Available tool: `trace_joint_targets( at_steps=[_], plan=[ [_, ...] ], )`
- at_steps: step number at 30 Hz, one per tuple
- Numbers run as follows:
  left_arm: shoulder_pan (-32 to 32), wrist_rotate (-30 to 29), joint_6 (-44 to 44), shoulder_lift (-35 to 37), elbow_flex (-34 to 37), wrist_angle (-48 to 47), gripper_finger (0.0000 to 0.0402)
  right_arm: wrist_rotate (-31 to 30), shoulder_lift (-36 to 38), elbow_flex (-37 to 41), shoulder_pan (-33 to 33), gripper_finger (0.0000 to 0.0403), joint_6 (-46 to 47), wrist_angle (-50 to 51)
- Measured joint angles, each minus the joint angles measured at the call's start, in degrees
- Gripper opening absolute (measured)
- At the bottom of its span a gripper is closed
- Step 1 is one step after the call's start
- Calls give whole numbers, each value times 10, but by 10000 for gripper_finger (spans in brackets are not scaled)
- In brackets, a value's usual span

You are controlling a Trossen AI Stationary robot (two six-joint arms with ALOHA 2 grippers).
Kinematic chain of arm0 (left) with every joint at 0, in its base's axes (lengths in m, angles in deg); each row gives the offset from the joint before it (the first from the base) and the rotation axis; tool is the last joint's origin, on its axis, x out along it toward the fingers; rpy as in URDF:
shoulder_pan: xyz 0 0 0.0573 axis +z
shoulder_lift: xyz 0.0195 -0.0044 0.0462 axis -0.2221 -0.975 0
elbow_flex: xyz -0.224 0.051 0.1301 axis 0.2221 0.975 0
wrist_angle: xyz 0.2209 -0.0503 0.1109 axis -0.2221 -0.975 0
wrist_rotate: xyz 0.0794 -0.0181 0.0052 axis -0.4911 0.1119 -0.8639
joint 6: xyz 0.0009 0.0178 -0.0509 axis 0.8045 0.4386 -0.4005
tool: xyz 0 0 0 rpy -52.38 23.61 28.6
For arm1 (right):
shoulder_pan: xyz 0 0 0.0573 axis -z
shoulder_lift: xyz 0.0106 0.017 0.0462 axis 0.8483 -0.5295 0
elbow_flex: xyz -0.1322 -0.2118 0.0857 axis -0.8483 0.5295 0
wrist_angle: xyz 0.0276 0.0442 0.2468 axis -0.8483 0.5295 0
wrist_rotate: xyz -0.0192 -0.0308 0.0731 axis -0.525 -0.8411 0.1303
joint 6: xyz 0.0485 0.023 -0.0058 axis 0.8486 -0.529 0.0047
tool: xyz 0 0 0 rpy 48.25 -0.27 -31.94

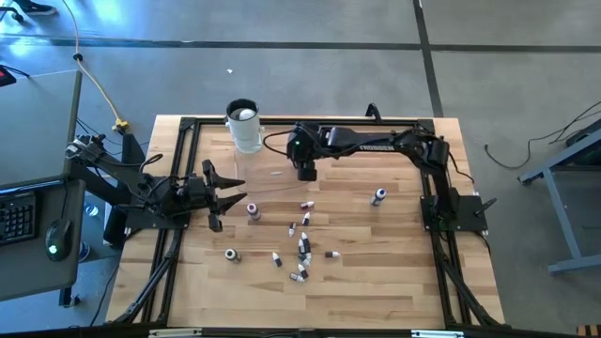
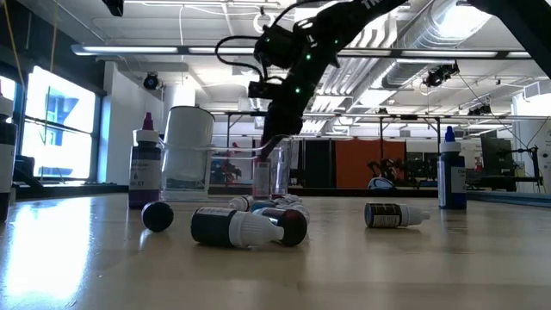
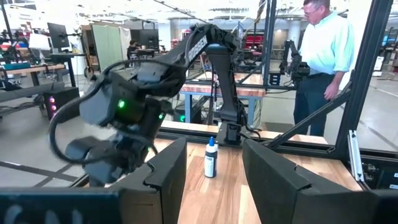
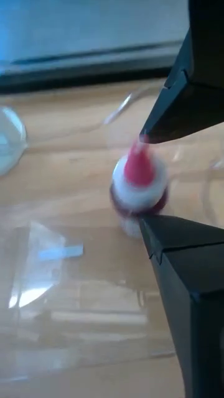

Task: Pick & Place food coloring
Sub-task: Put the big pink food coloring bottle into the transparent bin, then put the big blue food coloring bottle into the transparent bin

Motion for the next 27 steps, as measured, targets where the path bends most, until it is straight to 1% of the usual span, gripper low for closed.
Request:
trace_joint_targets(
  at_steps=[4, 8, 10, 14, 16, 18, 20, 22, 27],
  plan=[
    [0, 0, 0, 0, 0, 0, 154, -34, 35, 0, -19, 193, -1, 34],
    [0, 0, 0, 0, 0, 0, 154, -37, 77, 0, -46, 193, 18, 95],
    [0, 0, 0, 0, 0, 0, 154, -35, 103, 0, -64, 193, 33, 143],
    [0, 0, 0, 0, 0, -4, 154, -33, 154, 0, -107, 193, 72, 271],
    [0, 0, -1, 0, 0, -9, 154, -28, 174, 0, -128, 193, 118, 340],
    [0, 0, -8, 0, 0, -13, 154, -5, 189, 1, -142, 193, 180, 407],
    [0, 0, -12, 0, 0, -13, 154, 18, 203, 21, -151, 193, 237, 442],
    [0, 0, -12, 0, 0, -13, 154, 24, 219, 60, -159, 193, 273, 457],
    [0, 0, -12, 0, 0, -13, 154, 23, 275, 183, -164, 193, 319, 454]
  ],
)
